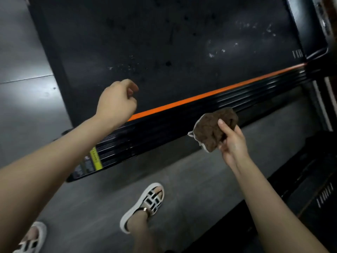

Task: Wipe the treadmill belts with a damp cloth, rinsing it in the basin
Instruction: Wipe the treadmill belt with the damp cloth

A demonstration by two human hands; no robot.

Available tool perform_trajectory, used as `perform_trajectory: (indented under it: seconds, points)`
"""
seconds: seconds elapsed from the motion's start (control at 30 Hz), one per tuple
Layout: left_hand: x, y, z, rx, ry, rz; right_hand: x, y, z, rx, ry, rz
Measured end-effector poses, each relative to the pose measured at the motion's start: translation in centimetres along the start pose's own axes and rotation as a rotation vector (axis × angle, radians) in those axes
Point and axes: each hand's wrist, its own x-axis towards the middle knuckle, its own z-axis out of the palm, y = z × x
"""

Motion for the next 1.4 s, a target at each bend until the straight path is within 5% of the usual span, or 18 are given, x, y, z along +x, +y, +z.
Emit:
perform_trajectory:
  seconds: [0.5,0.87,0.97,1.07,1.4]
  points:
    - [23.5,13.6,22.2,0.132,0.045,0.07,34.4,-13.5,-3.3,-0.146,0.017,-0.301]
    - [34.7,19.5,37.7,0.353,-0.016,0.274,53.4,-16.3,-6.1,-0.994,0.359,-0.822]
    - [37.4,22.1,42.0,0.423,0.004,0.329,58.5,-16.6,-8.2,-1.259,0.215,-0.934]
    - [40.7,24.4,46.0,0.506,0.082,0.261,62.7,-16.5,-9.5,-1.424,-0.128,-1.047]
    - [43.1,24.2,52.1,0.692,0.258,0.113,70.0,-17.8,-10.1,-1.356,-0.664,-1.361]
